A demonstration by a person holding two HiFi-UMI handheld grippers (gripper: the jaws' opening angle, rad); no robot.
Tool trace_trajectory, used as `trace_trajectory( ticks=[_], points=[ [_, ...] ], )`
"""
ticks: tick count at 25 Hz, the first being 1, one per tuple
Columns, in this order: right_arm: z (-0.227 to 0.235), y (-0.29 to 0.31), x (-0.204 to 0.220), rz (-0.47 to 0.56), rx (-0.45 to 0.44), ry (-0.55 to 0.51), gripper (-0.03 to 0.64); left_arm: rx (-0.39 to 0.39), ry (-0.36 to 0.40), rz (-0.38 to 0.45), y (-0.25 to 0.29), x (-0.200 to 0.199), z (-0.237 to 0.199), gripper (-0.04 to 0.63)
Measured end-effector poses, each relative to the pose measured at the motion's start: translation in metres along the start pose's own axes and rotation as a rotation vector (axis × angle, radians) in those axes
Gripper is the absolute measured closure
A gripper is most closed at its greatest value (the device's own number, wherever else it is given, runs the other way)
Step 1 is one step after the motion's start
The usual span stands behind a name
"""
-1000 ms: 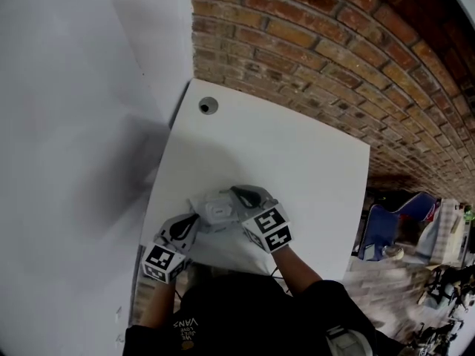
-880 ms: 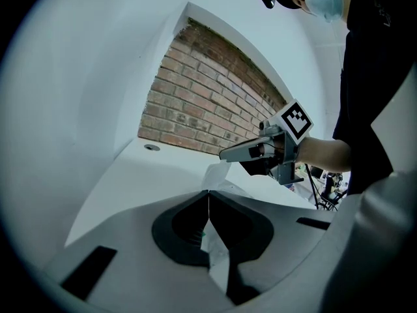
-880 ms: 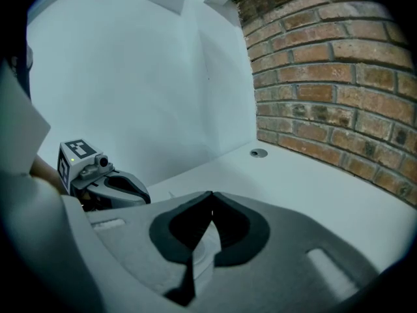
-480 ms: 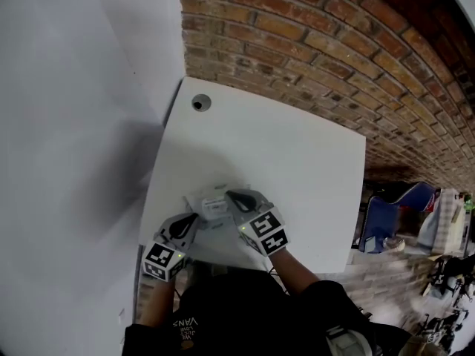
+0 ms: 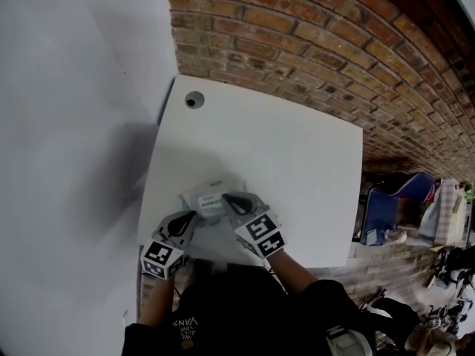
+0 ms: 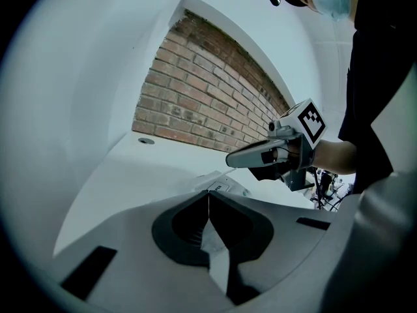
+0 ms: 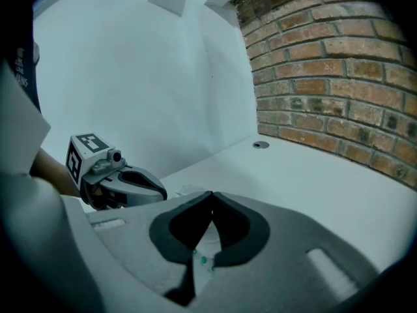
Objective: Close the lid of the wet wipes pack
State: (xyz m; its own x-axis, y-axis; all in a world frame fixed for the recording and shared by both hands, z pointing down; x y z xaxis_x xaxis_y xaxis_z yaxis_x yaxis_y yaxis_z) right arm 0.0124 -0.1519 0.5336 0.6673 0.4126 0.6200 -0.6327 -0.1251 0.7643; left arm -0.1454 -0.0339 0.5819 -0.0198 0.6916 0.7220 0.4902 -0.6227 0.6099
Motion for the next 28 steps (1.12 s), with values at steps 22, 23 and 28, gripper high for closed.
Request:
trace_trajectory(
  ticks=[22,23,28],
  points=[
    [-0.022,0.010,0.020,-0.042,-0.026,-0.013,0.618,0.011,-0.001,-0.009,0.002,-0.002,0.002,0.595],
    [-0.023,0.011,0.021,-0.045,-0.027,-0.013,0.619,0.012,-0.002,-0.010,0.002,-0.001,0.002,0.595],
    [-0.024,0.014,0.024,-0.061,-0.030,-0.010,0.619,0.015,-0.013,-0.010,0.001,-0.003,0.001,0.595]
  ],
)
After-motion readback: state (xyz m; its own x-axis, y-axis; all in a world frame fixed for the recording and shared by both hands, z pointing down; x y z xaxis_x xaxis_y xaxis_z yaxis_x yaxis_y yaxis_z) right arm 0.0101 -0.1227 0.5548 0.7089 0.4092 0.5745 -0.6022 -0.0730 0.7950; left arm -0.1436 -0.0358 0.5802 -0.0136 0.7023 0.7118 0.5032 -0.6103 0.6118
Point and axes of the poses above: the fingertips, and each gripper's own axes: y forward along the fingers, z to its right, x out of its underside, the point moved 9 cm from there along -y, backward along the fingers, and after that the axes turned 13 degrees about -z, right-handed, at the moved point
